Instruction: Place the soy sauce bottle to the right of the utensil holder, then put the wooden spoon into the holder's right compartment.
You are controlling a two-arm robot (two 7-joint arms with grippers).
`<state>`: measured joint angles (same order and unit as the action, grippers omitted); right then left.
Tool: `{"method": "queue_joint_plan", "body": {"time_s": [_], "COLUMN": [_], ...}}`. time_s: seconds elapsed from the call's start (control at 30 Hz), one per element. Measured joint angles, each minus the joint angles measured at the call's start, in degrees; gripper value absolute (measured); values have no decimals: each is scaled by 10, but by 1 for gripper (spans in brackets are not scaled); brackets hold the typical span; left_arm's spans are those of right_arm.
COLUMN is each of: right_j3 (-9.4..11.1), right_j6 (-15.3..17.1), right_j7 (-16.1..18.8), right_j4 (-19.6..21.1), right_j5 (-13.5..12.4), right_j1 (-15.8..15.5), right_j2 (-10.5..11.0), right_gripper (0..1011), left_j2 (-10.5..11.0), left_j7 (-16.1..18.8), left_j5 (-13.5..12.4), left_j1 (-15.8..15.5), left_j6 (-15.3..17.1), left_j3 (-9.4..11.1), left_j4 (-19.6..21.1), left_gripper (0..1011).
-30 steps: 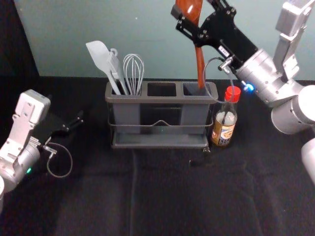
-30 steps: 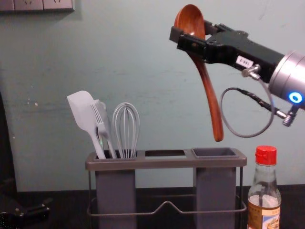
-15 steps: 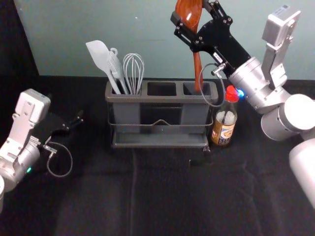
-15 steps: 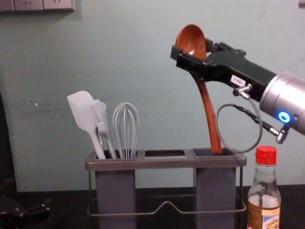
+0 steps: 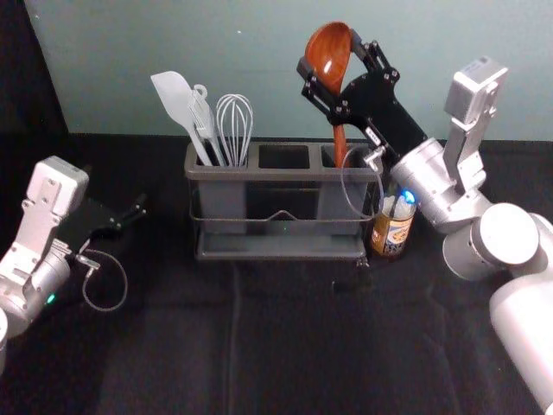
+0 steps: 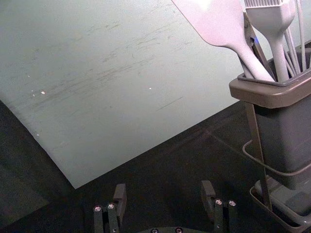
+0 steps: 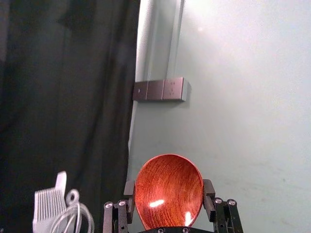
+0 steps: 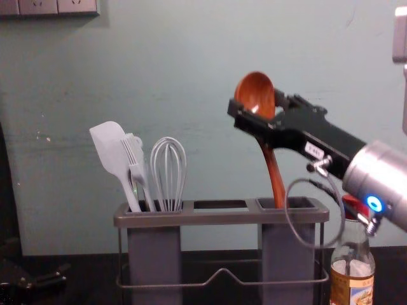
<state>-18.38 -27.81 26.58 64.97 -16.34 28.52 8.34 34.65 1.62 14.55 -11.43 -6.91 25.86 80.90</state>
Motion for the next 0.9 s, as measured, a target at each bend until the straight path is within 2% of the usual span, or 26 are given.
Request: {"method": "queue_joint_plan", "body": {"time_s": [0.37,0.9], "right_j3": [8,19], "right_j6": [-11,-19], "right_j7": [-7,-6], "right_j4": [-11,-6], "right_j5": [18,21], "right_j1": [-31,-42], "right_j2": [0,-7], "right_gripper": [837,837], "left_j2": [0,0], "left_j7": [0,0], "left_j5": [0,0], "left_j1": [0,0], "left_j6": [0,0], "left_j3": [0,0], "left_j4": [0,0], "left_gripper": [1005,1005]}}
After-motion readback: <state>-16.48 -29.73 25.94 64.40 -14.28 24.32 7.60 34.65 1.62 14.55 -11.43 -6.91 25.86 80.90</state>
